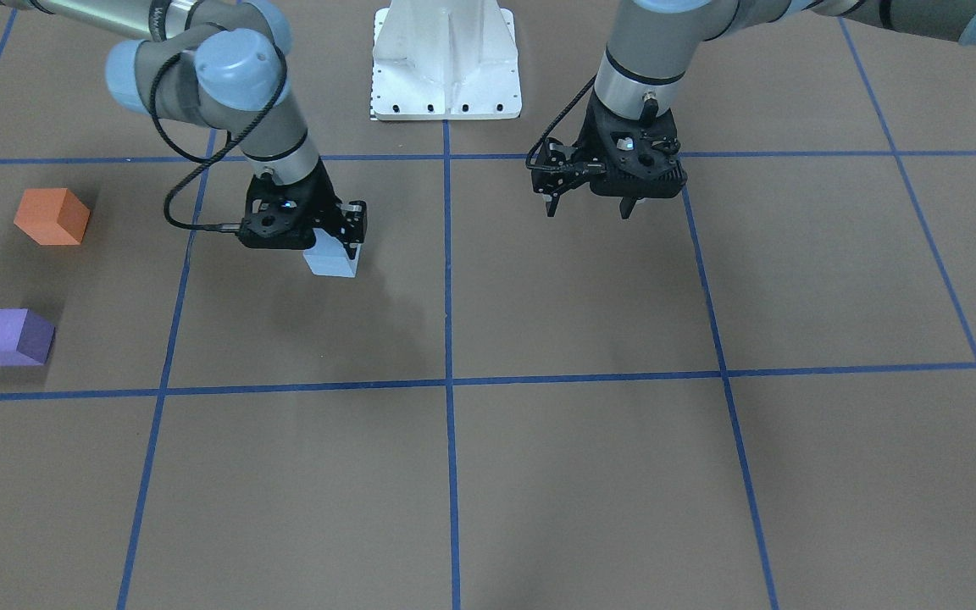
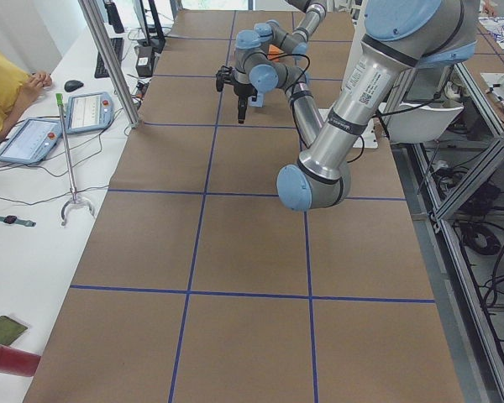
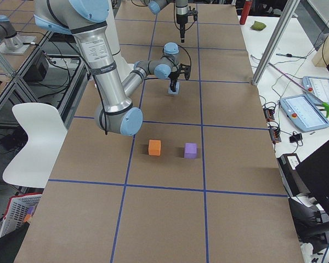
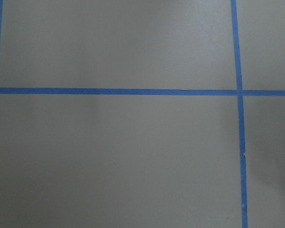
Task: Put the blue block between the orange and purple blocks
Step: 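Carry the light blue cube with the right gripper toward the purple cube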
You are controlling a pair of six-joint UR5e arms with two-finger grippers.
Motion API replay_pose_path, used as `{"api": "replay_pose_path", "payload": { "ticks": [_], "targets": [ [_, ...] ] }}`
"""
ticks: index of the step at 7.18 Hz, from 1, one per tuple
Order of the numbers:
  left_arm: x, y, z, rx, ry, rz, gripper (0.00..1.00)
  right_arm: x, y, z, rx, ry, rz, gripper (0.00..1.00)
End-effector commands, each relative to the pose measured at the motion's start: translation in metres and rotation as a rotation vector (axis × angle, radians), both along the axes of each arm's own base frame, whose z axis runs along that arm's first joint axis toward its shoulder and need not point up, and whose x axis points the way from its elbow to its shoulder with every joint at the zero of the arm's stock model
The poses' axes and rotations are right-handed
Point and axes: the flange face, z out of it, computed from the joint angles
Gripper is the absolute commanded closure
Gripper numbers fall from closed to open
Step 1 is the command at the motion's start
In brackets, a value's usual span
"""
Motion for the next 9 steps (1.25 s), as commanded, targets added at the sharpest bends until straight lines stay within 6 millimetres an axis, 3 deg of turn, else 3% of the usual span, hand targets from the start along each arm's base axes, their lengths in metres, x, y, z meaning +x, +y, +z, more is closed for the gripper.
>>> {"api": "replay_pose_path", "payload": {
  "ticks": [1, 2, 4, 5, 7, 8, 9],
  "targets": [
    [-0.002, 0.001, 0.009, -0.006, -0.01, 0.001, 0.0, 0.14, -0.026, 0.077, 0.037, 0.032, -0.064, 1.0],
    [-0.013, 0.001, 0.022, 0.003, -0.024, 0.006, 0.0, 0.192, -0.031, 0.118, 0.093, 0.096, -0.092, 1.0],
    [-0.06, -0.014, 0.069, 0.055, -0.094, 0.026, 0.0, 0.264, -0.03, 0.185, 0.074, 0.135, -0.139, 1.0],
    [-0.088, -0.025, 0.089, 0.063, -0.103, 0.058, 0.0, 0.275, -0.023, 0.205, 0.042, 0.138, -0.148, 1.0],
    [-0.163, -0.046, 0.144, 0.095, -0.13, 0.131, 0.0, 0.273, -0.025, 0.234, -0.01, 0.162, -0.151, 1.0],
    [-0.184, -0.05, 0.159, 0.12, -0.151, 0.147, 0.0, 0.272, -0.026, 0.244, -0.005, 0.157, -0.15, 1.0],
    [-0.187, -0.051, 0.159, 0.114, -0.14, 0.151, 0.0, 0.271, -0.028, 0.256, -0.013, 0.146, -0.124, 1.0]
  ]
}}
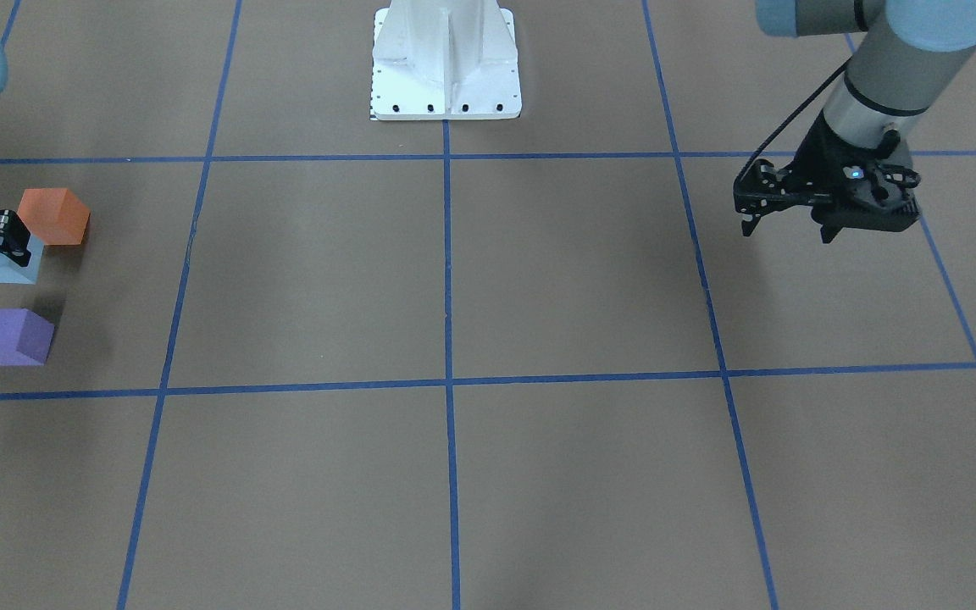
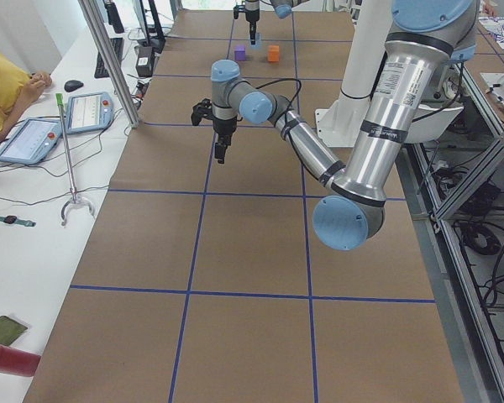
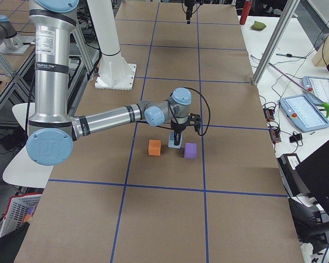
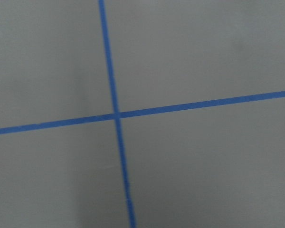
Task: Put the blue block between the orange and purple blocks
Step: 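Carry the light blue cube with the right gripper toward the purple cube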
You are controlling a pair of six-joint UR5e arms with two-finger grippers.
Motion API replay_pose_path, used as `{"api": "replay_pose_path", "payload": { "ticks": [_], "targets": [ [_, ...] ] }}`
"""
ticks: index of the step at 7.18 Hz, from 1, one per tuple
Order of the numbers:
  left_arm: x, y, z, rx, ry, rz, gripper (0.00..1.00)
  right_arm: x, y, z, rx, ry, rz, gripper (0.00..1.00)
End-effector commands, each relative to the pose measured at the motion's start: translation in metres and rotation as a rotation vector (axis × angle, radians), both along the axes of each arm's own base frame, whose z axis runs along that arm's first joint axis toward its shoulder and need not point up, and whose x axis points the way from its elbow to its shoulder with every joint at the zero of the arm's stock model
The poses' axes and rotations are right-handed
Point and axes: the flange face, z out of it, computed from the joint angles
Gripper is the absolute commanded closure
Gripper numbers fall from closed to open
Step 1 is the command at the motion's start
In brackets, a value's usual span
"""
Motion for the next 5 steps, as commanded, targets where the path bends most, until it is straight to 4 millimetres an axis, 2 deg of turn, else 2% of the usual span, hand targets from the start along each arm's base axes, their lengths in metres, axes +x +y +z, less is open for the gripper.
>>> {"api": "replay_pose_path", "payload": {
  "ticks": [1, 3, 5],
  "targets": [
    [-0.016, -0.002, 0.01, 0.004, 0.0, 0.015, 0.0, -0.004, -0.005, 0.025, -0.019, -0.024, 0.062, 1.0],
    [-0.016, -0.002, 0.01, 0.003, 0.0, 0.014, 0.0, -0.008, -0.008, 0.057, -0.008, -0.047, 0.081, 1.0],
    [-0.017, 0.0, 0.006, 0.01, 0.005, 0.013, 0.0, -0.014, -0.007, 0.053, -0.022, -0.075, 0.082, 1.0]
  ]
}}
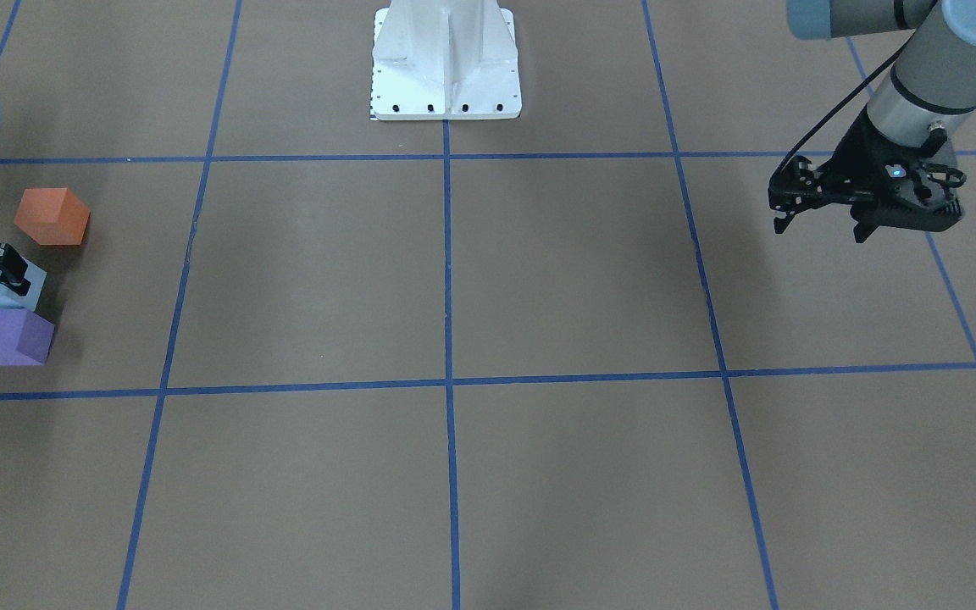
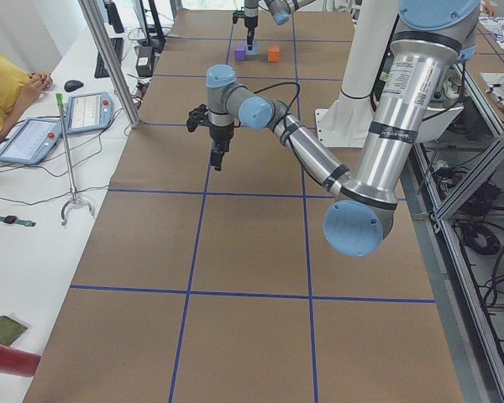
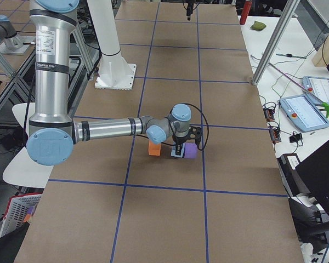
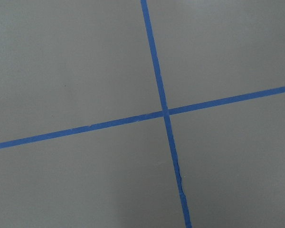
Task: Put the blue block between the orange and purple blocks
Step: 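Lower the light blue cube between the purple and orange cubes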
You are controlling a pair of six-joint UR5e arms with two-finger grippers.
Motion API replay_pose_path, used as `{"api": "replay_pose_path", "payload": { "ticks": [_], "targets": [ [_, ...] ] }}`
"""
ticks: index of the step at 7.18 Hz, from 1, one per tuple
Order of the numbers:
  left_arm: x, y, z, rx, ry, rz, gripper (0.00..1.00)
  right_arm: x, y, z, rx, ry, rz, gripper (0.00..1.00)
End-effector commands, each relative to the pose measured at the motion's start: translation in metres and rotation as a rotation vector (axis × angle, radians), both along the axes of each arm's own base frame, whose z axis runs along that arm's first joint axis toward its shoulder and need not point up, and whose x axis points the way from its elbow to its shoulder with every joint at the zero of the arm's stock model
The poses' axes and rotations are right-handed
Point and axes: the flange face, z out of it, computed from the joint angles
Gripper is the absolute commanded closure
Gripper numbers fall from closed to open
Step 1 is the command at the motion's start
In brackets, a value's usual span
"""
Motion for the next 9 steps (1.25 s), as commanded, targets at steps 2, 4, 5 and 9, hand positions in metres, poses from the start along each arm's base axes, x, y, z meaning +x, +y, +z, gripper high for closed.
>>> {"api": "replay_pose_path", "payload": {
  "ticks": [2, 4, 5, 9],
  "targets": [
    [-0.001, 0.002, -0.003, 0.003, 0.004, -0.004, 0.0, -0.011, 0.008, 0.005, -0.005, -0.018, -0.023, 1.0],
    [-0.001, 0.003, -0.005, 0.003, 0.007, -0.006, 0.0, -0.02, 0.016, 0.006, 0.007, -0.026, -0.051, 1.0],
    [-0.002, 0.003, -0.005, 0.003, 0.007, -0.007, 0.0, -0.016, 0.023, 0.011, 0.019, -0.034, -0.051, 1.0],
    [-0.003, 0.005, -0.008, 0.006, 0.009, -0.008, 0.0, -0.021, 0.025, 0.01, 0.022, -0.04, -0.062, 1.0]
  ]
}}
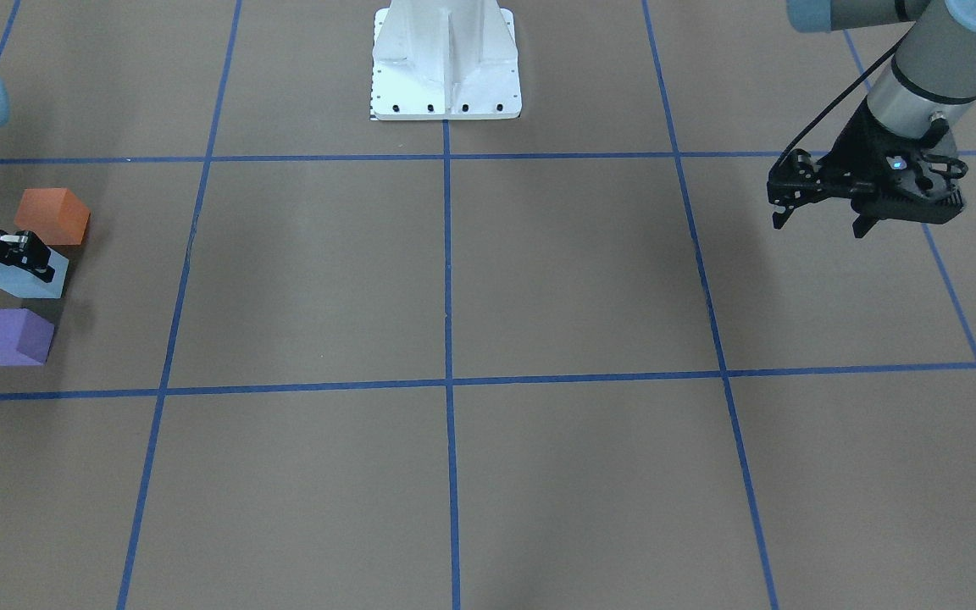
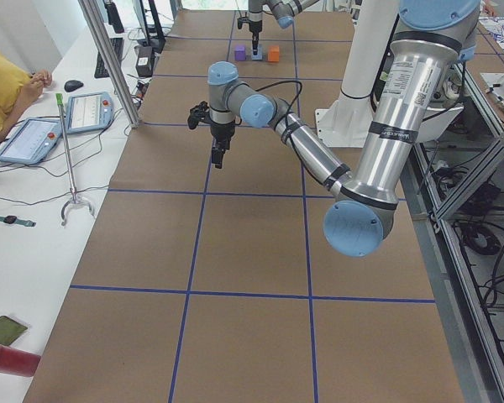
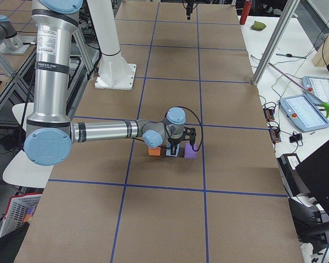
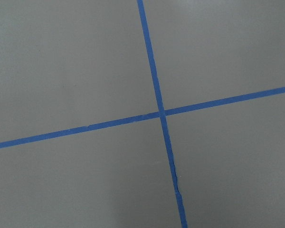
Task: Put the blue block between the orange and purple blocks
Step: 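Lower the light blue cube between the purple and orange cubes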
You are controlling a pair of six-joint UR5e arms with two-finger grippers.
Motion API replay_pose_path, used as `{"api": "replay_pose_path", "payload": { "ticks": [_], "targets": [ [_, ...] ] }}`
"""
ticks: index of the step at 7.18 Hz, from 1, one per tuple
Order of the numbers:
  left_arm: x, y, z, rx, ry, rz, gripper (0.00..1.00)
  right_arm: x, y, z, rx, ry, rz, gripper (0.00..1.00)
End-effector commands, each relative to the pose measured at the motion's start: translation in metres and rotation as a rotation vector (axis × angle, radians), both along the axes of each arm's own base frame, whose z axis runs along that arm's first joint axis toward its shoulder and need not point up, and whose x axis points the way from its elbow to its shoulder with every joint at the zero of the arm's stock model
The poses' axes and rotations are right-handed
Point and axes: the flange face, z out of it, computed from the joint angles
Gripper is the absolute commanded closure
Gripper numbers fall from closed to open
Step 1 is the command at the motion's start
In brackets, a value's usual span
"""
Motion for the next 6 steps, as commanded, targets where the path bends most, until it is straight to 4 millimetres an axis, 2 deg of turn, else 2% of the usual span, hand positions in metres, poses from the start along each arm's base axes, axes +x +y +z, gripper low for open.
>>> {"api": "replay_pose_path", "payload": {
  "ticks": [1, 2, 3, 4, 6],
  "targets": [
    [-0.0008, 0.0013, -0.0025, 0.004, 0.003, -0.001, 0.0, -0.0035, -0.0006, -0.0015, 0.006, 0.002, -0.003, 1.0],
    [-0.0012, 0.002, -0.0036, 0.005, 0.004, -0.001, 0.0, -0.004, -0.002, -0.0025, 0.009, 0.004, -0.001, 1.0],
    [-0.0012, 0.002, -0.0036, 0.004, 0.004, -0.002, 0.0, -0.0045, -0.002, -0.0023, 0.012, 0.007, 0.0, 0.54],
    [-0.0005, 0.0023, -0.0036, 0.004, 0.004, 0.0, 0.0, -0.0044, -0.0022, -0.0022, 0.012, 0.008, 0.001, 0.01],
    [-0.0005, 0.0023, -0.0036, 0.003, 0.004, -0.002, 0.0, -0.0045, -0.0021, -0.0033, 0.014, 0.005, 0.0, 0.0]
  ]
}}
